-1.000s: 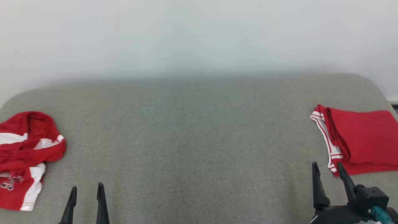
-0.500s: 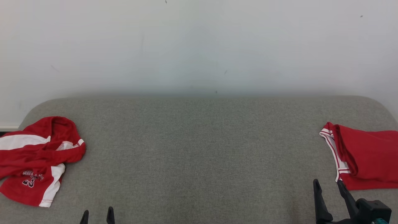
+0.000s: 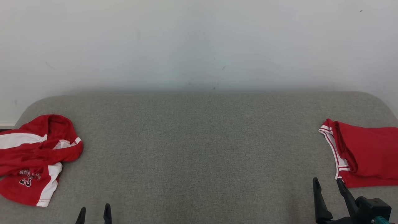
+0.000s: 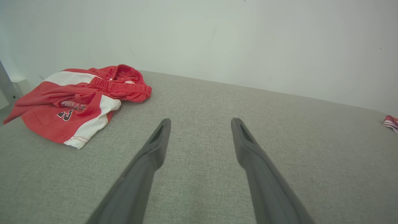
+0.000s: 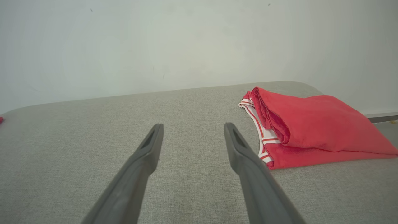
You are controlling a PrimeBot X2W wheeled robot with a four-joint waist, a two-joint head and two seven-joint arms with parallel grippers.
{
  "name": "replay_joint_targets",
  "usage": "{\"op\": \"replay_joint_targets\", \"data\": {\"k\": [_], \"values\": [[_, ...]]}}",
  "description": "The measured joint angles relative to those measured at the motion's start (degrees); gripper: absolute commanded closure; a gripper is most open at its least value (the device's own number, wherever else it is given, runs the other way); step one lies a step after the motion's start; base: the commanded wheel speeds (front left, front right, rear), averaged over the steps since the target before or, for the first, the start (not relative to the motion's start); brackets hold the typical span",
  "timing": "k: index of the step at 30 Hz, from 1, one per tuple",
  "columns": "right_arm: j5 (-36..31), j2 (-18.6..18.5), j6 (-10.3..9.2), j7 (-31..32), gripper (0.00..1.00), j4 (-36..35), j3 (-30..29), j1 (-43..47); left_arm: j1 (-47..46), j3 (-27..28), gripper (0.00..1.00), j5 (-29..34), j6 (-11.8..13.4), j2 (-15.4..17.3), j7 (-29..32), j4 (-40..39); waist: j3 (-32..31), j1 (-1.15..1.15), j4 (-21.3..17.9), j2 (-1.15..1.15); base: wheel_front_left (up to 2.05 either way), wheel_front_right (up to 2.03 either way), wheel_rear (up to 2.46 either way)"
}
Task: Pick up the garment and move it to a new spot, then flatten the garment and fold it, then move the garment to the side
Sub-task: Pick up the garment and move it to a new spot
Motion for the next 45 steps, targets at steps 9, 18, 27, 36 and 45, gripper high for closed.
{"op": "replay_joint_targets", "data": {"k": [9,18,27,36,45], "values": [[0.52,0.01,0.0,0.38,0.0,-0.18,0.18,-0.16,-0.47,0.83,0.0,0.49,-0.31,-0.24,0.0,0.16,-0.01,0.0,2.78,0.0,0.0,0.0,0.0],[2.01,0.02,0.0,0.41,0.0,2.16,2.56,-2.43,-0.96,1.44,0.0,0.98,-0.19,0.45,0.0,0.05,-0.11,0.0,10.26,0.0,0.0,0.0,0.0],[2.02,0.02,0.0,0.41,0.0,5.91,4.08,-6.99,0.08,2.16,0.0,0.81,0.41,1.67,0.01,-0.59,-0.22,0.0,20.08,0.0,0.0,0.0,0.0],[2.29,0.08,0.0,1.15,0.0,11.32,9.1,-14.82,1.55,3.9,0.0,-0.16,2.2,1.33,0.0,-3.56,0.79,0.0,27.54,0.0,0.0,0.0,0.0],[1.93,0.07,0.0,-0.63,0.0,11.79,10.7,-13.16,3.64,4.54,0.0,-0.38,2.82,0.56,0.0,-5.64,2.77,0.0,29.35,0.01,0.0,0.0,0.0]]}}
